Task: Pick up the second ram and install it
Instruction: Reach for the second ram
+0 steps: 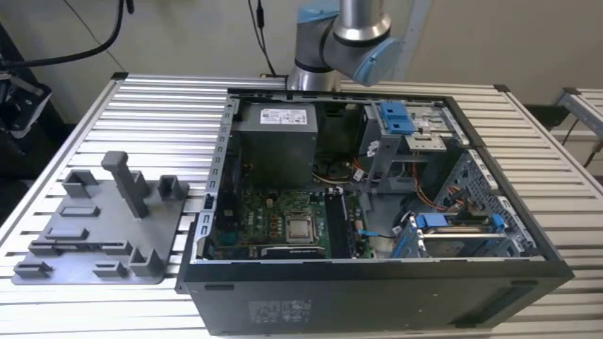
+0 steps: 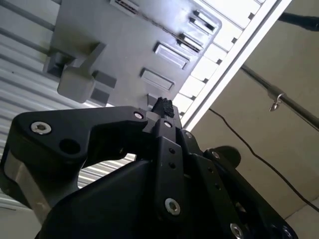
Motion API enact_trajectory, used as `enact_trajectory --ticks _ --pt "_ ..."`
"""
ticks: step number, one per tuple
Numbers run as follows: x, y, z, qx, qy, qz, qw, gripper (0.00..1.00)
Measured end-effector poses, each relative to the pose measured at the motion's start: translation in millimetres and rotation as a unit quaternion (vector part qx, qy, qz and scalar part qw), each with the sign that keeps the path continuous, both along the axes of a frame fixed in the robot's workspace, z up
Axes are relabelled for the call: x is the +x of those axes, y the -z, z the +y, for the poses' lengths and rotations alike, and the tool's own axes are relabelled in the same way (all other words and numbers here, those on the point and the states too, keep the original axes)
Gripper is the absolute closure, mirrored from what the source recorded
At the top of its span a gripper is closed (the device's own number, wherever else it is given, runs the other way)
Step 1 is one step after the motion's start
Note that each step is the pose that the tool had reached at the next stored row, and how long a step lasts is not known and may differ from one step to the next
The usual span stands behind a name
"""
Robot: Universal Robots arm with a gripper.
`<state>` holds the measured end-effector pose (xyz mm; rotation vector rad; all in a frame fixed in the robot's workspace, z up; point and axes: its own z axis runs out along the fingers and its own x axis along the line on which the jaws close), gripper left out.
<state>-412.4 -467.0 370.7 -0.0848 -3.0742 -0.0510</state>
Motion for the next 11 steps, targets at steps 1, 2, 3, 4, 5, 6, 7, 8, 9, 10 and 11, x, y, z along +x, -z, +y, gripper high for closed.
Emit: enact_trajectory --ticks 1,2,3,4,5,6,7,8,9,10,11 --pt "0.0 0.0 0.0 0.0 0.0 0.0 1.0 0.89" --pt "0.0 0.0 0.0 0.0 0.0 0.0 1.0 0.89" --pt "0.0 0.0 0.0 0.0 0.0 0.0 1.0 0.89" --pt "0.0 0.0 0.0 0.0 0.0 0.0 1.0 0.89" --pt "0.0 0.0 0.0 0.0 0.0 0.0 1.0 0.89" --pt "0.0 0.0 0.0 0.0 0.0 0.0 1.0 0.89" --pt "0.0 0.0 0.0 0.0 0.0 0.0 1.0 0.89" --pt "0.0 0.0 -0.1 0.0 0.0 -0.0001 1.0 0.89" --pt "0.0 0.1 -0.1 0.0 0.0 -0.0004 1.0 0.89" --pt "0.1 0.2 -0.1 -0.0001 0.0 -0.0009 1.0 0.89" --pt "0.0 0.3 -0.1 -0.0003 0.0 -0.0015 1.0 0.89"
